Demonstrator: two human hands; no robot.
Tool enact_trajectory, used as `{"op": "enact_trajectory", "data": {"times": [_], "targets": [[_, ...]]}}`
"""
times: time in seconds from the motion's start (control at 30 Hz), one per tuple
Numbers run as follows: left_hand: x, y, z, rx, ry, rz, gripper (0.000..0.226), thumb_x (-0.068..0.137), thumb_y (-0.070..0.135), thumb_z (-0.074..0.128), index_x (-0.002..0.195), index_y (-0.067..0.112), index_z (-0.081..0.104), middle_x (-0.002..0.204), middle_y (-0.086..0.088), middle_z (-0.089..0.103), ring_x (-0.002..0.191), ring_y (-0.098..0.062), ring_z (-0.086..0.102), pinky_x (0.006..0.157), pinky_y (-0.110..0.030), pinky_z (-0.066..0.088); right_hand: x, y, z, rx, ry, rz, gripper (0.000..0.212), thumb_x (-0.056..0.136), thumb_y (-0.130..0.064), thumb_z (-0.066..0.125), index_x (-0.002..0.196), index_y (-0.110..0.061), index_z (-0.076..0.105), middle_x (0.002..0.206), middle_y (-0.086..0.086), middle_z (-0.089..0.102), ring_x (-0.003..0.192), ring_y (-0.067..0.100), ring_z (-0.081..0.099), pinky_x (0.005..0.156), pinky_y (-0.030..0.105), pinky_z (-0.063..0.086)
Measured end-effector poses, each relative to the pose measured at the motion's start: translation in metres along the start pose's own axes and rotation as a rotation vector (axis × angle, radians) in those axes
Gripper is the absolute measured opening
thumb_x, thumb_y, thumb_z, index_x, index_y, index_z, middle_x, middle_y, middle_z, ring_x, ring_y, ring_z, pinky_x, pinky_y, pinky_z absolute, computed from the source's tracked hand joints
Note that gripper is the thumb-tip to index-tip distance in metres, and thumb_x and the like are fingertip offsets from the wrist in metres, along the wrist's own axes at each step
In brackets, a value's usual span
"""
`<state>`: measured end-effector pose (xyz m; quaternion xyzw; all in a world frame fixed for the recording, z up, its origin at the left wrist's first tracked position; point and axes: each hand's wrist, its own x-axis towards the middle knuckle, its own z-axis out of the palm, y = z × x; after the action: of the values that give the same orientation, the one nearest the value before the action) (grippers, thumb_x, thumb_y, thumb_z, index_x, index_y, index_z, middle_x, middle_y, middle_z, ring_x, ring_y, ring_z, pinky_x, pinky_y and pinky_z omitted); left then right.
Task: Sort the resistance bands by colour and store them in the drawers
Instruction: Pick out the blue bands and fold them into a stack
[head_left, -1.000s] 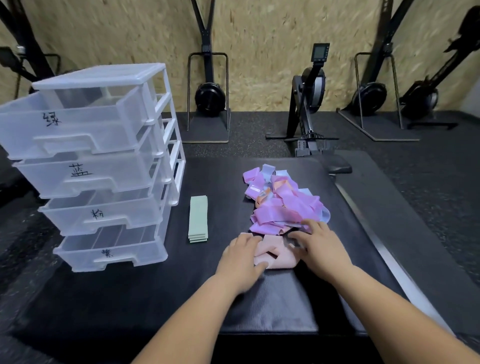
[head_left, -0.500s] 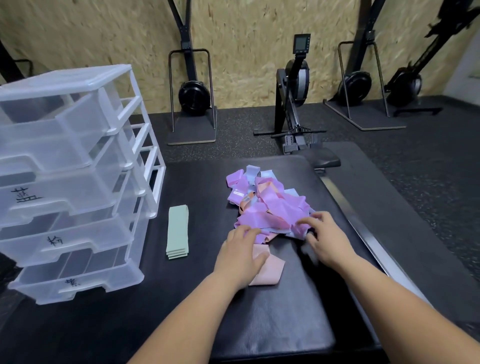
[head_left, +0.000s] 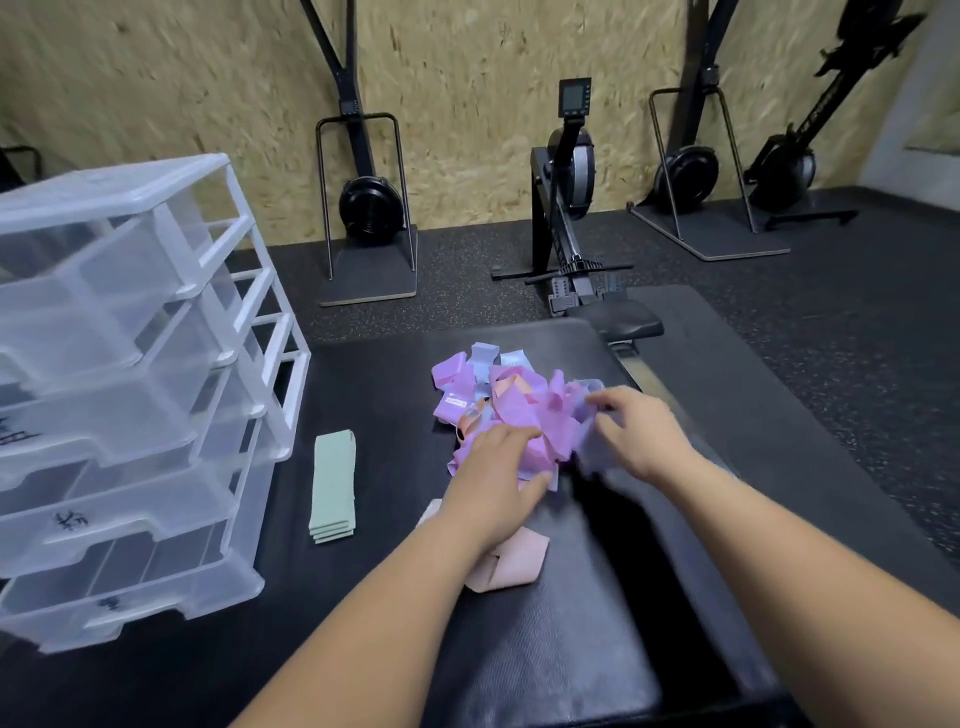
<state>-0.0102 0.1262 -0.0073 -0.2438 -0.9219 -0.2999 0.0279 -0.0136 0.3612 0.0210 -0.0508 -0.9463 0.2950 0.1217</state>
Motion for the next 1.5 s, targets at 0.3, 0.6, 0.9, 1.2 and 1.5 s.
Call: {"op": "enact_trajectory", "data": {"times": [0.3,0.6,0.9,1.2,1.5], "targets": [[-0.002,0.024,-0.033,-0.077,0.113,-0.039,0.051,0.1,0.038,0.064,0.148,0.03,0.051,0.146,0.003,0.051,0.137,-0.022,0.042,0.11,-0.039,0.042,0.005,-0.049,-0.069,0.058,0.049,-0.175,0.031,0.083,-0.014,0.078,0.104,-0.037,0.075,0.085,-0.009,0.073,0.072,0.006,0.067,0.072,0.023,0.052],[-0.033,0.04,-0.077,-0.391,0.127,-0.035,0.044,0.103,0.034,0.063,0.147,0.031,0.055,0.143,0.014,0.061,0.135,-0.006,0.052,0.112,-0.029,0.043,-0.038,-0.104,-0.082,0.169,-0.34,-0.328,0.033,0.094,-0.013,0.074,0.12,-0.032,0.065,0.081,-0.008,0.074,0.066,0.006,0.057,0.065,0.018,0.048],[-0.09,0.021,-0.102,-0.286,0.027,-0.079,0.022,0.091,0.024,0.076,0.112,0.03,0.075,0.085,0.016,0.067,0.07,0.004,0.058,0.071,-0.02,0.043,-0.082,-0.121,-0.061,-0.037,-0.51,-0.332,0.045,0.077,-0.03,0.09,0.112,-0.039,0.064,0.08,-0.011,0.071,0.063,0.002,0.055,0.066,0.025,0.05],[-0.136,-0.018,-0.12,-0.14,-0.149,-0.176,0.021,0.083,0.045,0.085,0.097,0.032,0.075,0.092,0.006,0.075,0.087,-0.018,0.07,0.083,-0.037,0.057,-0.111,-0.107,-0.043,-0.039,-0.498,-0.326,0.023,0.081,-0.035,0.09,0.097,-0.028,0.075,0.085,-0.007,0.073,0.071,0.001,0.057,0.073,0.025,0.048],[-0.163,-0.031,-0.127,-0.023,-0.096,-0.111,0.015,0.088,0.036,0.081,0.091,0.023,0.074,0.089,0.005,0.072,0.082,-0.016,0.063,0.076,-0.035,0.052,-0.134,-0.113,-0.025,0.074,-0.292,-0.321,0.016,0.081,-0.022,0.09,0.082,-0.03,0.075,0.07,-0.016,0.069,0.061,0.003,0.054,0.061,0.021,0.043]]}}
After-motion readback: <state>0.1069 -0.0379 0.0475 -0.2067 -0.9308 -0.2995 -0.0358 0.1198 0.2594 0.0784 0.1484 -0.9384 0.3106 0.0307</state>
